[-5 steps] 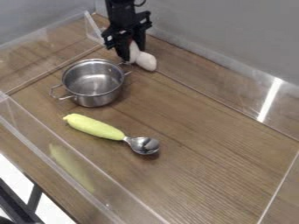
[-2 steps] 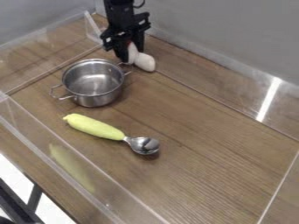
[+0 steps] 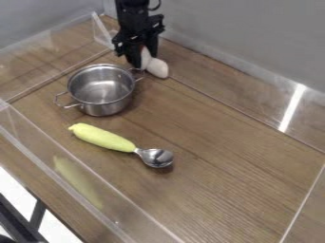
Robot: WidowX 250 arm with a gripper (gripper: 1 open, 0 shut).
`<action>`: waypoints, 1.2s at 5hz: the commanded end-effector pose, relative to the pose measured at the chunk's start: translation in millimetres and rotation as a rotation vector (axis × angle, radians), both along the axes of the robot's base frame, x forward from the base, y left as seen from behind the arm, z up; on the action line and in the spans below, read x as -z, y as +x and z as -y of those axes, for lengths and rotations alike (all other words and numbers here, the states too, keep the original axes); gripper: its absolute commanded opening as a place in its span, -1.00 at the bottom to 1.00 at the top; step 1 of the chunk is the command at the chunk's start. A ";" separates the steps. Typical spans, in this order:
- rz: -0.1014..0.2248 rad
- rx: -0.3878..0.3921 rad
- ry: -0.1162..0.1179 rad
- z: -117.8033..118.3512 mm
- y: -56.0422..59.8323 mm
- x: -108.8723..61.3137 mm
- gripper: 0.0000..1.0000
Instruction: Move mushroom to the left side of the table
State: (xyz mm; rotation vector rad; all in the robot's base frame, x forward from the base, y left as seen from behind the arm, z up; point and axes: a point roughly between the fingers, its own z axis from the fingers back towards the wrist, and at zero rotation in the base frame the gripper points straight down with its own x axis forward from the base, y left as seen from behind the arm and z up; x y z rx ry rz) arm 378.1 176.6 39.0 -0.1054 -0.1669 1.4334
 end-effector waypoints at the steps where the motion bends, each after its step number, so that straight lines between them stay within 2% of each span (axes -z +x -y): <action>1: 0.101 0.035 0.054 -2.4 15.0 -47.8 -1.00; 4: 0.109 -0.066 0.082 -13.4 2.5 -58.8 -1.00; 6: 0.115 -0.122 0.095 -13.9 -5.2 -58.5 -1.00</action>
